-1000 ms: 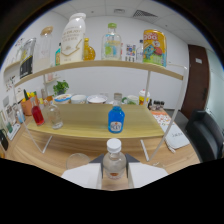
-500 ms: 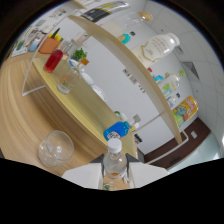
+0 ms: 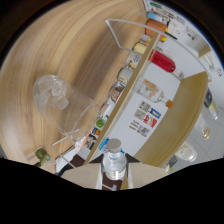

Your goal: Make me a cup of Mojito.

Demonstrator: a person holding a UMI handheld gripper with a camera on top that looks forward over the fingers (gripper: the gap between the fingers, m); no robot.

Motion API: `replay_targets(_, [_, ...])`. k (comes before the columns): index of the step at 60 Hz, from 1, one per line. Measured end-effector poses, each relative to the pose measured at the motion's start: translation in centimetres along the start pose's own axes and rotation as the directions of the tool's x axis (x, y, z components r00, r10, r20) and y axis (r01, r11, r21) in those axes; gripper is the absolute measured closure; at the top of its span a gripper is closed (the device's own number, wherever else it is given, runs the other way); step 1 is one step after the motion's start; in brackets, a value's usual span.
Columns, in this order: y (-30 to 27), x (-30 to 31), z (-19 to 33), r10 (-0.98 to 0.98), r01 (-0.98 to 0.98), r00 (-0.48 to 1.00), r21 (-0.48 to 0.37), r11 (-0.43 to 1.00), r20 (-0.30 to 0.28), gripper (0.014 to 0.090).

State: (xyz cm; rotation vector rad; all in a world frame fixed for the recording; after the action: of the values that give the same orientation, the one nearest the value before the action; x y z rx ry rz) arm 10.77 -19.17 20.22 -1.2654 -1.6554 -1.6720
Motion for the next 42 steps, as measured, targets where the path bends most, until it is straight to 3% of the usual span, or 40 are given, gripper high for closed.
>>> replay_targets(9, [-0.6,0.1,0.2,-0.171,0.171,0.985,0.001,0.985,-0.013,0.0706])
replay_targets(20, [-0.8,0.0,-0.1,-0.135,0.135,0.991,0.014,0.991,0.004,0.0705])
replay_targets(28, [-0.7,1.0,-0.6,0.082,-0.083,0.996,0.060,0.995,0.020,0.0705])
replay_targets(33, [-0.3,2.1,-1.3,0.340,-0.347,0.937,0.098,0.933,0.076,0.0705])
replay_targets(37, [-0.2,2.8,-1.8,0.608,-0.627,0.777,0.122,0.769,0.162,0.0706])
replay_targets(42, [0.1,3.7,-2.3,0.845,-0.886,0.465,0.130,0.446,0.264,0.0706])
